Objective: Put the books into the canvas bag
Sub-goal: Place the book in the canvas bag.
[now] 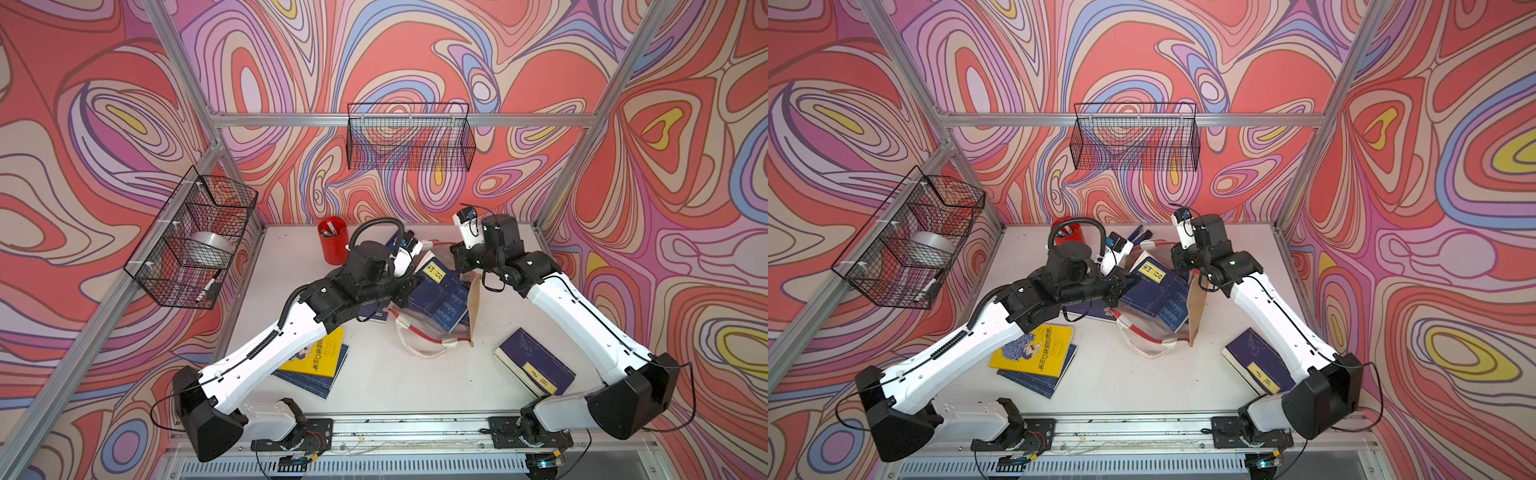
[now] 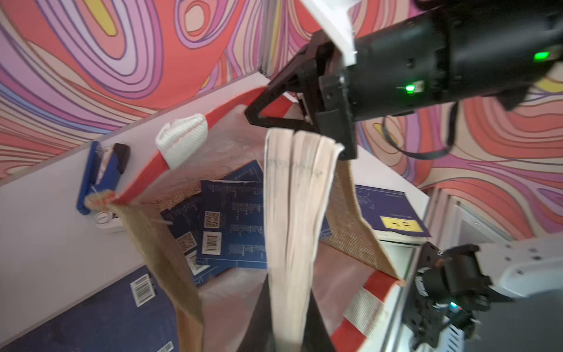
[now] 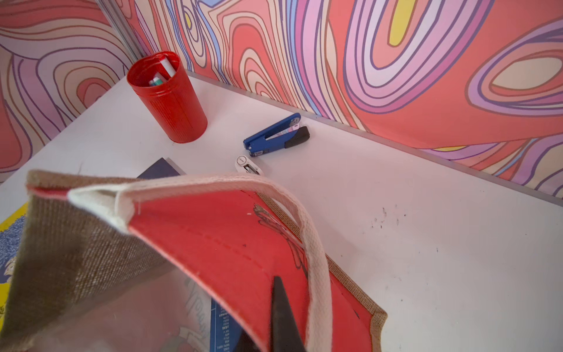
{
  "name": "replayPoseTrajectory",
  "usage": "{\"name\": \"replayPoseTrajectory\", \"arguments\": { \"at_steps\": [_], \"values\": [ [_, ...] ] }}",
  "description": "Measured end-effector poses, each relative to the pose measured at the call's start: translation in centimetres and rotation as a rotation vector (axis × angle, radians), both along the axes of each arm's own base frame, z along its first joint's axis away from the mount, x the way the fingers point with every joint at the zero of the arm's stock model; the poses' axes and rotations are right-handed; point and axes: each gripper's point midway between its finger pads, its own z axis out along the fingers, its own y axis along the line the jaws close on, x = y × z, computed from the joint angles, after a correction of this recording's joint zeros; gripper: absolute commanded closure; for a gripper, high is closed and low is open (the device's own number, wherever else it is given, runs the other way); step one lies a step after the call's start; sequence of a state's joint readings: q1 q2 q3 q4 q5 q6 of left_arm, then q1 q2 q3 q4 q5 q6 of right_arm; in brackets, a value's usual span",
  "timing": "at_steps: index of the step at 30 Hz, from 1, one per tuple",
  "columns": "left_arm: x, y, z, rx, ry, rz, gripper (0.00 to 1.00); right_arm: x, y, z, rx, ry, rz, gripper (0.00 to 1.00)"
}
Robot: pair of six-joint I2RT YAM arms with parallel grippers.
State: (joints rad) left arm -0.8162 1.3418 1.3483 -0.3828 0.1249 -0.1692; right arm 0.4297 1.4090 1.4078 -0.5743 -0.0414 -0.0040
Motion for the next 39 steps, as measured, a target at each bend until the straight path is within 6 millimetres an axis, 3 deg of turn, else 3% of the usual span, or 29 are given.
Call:
{"name": "replayPoseTrajectory", "arguments": {
  "at_steps": [6, 14, 22, 27, 30, 34, 39],
  "values": [
    [1.1, -0.1, -1.9, 0.149, -0.093, 0.169, 1.0, 0.1, 0.0, 0.1, 0.021, 0.005, -0.077, 1.0],
    [0.7, -2.7, -3.6, 0.312, -0.276, 0.287, 1.0, 0.2, -1.5, -0.4, 0.067, 0.044, -0.238, 1.0],
    [-0.3, -7.3, -7.2, 0.358, -0.271, 0.217, 1.0, 0.4, -2.2, -0.3, 0.097, 0.047, -0.32, 1.0],
    [-0.7, -8.5, -7.1, 0.313, -0.235, 0.187, 1.0, 0.7, -2.6, -0.7, 0.083, 0.049, -0.35, 1.0],
    [-1.0, -8.9, -7.1, 0.29, -0.213, 0.171, 0.88, 1.0, -2.6, -1.1, 0.081, 0.053, -0.362, 1.0],
    [-1.8, -9.8, -7.7, 0.24, -0.163, 0.122, 0.47, 1.3, -2.6, -1.5, 0.08, 0.059, -0.373, 1.0],
    [-3.1, -10.0, -9.9, 0.219, -0.1, 0.068, 0.26, 1.7, -2.5, -1.5, 0.076, 0.06, -0.378, 1.0]
  ]
}}
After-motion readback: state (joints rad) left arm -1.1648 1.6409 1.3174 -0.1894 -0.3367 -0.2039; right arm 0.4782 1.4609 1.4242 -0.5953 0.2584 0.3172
